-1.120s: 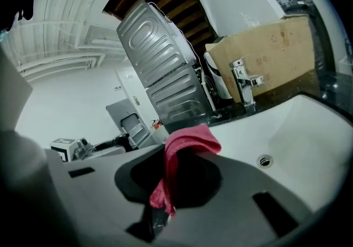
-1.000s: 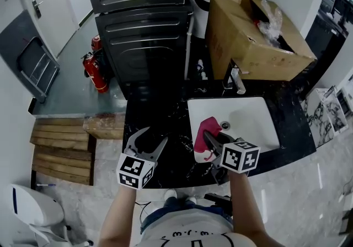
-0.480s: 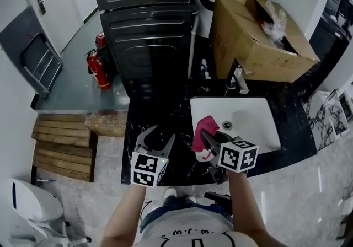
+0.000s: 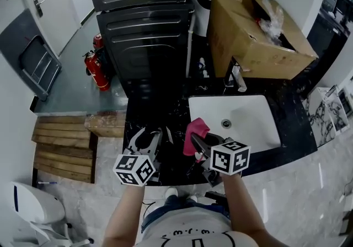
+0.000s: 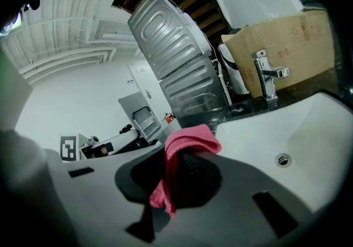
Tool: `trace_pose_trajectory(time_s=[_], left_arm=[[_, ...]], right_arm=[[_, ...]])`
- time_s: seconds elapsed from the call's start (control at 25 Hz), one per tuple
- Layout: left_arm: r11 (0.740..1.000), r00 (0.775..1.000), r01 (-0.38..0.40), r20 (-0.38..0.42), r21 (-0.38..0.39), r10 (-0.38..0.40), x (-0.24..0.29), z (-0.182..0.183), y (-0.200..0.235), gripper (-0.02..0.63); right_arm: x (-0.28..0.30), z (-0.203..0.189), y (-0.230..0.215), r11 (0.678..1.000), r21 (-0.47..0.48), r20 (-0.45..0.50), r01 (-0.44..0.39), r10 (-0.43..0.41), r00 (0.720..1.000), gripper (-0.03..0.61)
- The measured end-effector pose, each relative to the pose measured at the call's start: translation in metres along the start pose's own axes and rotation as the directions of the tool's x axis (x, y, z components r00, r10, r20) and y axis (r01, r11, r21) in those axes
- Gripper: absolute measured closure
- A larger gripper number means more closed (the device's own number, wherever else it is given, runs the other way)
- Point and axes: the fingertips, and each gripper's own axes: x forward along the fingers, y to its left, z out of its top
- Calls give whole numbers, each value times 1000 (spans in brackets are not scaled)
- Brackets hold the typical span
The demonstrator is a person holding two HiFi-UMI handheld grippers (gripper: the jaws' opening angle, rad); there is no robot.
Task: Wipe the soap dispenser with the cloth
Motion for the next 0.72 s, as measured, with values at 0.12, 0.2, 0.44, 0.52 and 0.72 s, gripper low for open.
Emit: trace_pose_trajectory(time_s=[0.12,0.2,0.44,0.52,0.72], left_arm=[[992,997,3,77,-126,7,-14,5,18,503],[987,995,5,103,-161,12,-21,5,25,506],[988,994,7,108,-154,10,-29,3,28,508],[987,994,4,108,-161,14,-31,2,30,508],[983,993,7,116,-185,15,-35,1,36,508]], right_arm=[[10,-2,16,999,-12,-14,-44,44,999,529],[19,-2,31,996,-29,-25,-85,85,996,530],[51,1,78,972,-120,-75,-201,193,978,529],[59,-6,82,968,-149,-109,-204,189,976,529],[64,-28,51,981,-140,-179,-133,107,978,531]])
